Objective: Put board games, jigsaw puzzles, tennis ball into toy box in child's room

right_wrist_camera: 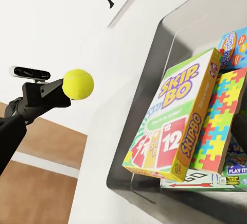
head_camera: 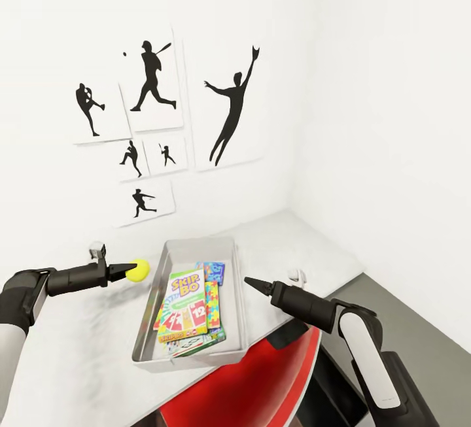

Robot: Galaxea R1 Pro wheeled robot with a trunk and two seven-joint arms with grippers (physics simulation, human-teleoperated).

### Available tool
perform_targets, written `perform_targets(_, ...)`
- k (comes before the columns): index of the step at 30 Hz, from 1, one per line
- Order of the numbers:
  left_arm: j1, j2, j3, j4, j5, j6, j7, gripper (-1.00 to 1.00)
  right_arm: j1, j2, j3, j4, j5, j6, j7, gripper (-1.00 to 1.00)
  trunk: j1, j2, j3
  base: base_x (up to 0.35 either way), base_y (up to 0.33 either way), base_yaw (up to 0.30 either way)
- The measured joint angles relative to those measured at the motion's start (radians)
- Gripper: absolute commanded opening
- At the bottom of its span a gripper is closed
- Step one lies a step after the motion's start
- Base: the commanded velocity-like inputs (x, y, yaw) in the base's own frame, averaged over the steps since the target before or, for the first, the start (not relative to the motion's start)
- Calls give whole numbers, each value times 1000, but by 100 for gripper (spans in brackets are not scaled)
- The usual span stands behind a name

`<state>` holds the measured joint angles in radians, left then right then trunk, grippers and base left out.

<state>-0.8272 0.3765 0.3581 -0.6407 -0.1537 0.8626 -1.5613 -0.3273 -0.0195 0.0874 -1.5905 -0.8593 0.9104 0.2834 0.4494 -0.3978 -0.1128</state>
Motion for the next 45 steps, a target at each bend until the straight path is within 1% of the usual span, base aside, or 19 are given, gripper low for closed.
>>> perform_targets(14, 0, 0, 0, 0, -1, 0, 0, -100, 0, 0, 0, 0, 0, 0, 1, 100, 0, 0, 0, 168, 17, 0)
perform_targets(28, 0, -1, -1, 0, 0, -1, 0, -100, -1, -1, -2, 0, 0, 1, 6, 100, 0, 0, 0, 3, 0, 0)
perform_targets(30, 0, -2, -3, -3, 0, -1, 0, -100, -1, -3, -6, -1, 0, 3, 8, 100, 0, 0, 0, 0, 0, 0)
perform_targets(34, 0, -11, -11, -32, -1, 6, 0, -100, -6, -16, -16, -1, -1, 13, 9, 100, 0, 0, 0, 0, 0, 0)
perform_targets(35, 1, -16, -22, -42, -1, 9, 0, -100, -7, -19, -22, -1, -1, 16, 9, 100, 0, 0, 0, 0, 0, 0)
perform_targets(36, 1, -23, -40, -52, -2, 10, 0, -100, -7, -22, -32, -1, -3, 19, 10, 100, 0, 0, 0, 0, 0, 0)
perform_targets(38, 1, -40, -91, -64, -3, 12, 0, -100, -7, -26, -59, -2, -5, 25, 16, 100, 0, 0, 0, 0, 0, 0)
perform_targets(40, 1, -64, -155, -70, -6, 10, 0, -100, -7, -30, -90, -2, -5, 35, 34, 100, 0, 0, 0, 0, 0, 0)
perform_targets(41, 2, -84, -204, -76, -8, 10, 22, -100, -6, -37, -119, -2, -6, 40, 56, 100, 0, 0, 0, 0, 0, 0)
perform_targets(42, 1, -95, -232, -90, -9, 12, 42, -100, -3, -43, -141, -2, -6, 43, 76, 100, 0, 0, 0, 0, 0, 0)
perform_targets(43, 1, -102, -256, -119, -8, 14, 56, -100, -1, -51, -160, -2, -6, 45, 96, 100, 0, 0, 0, 0, 0, 0)
perform_targets(45, 2, -112, -308, -211, -9, 38, 72, -100, 3, -72, -195, -2, -5, 46, 133, 100, 0, 0, 0, 0, 0, 0)
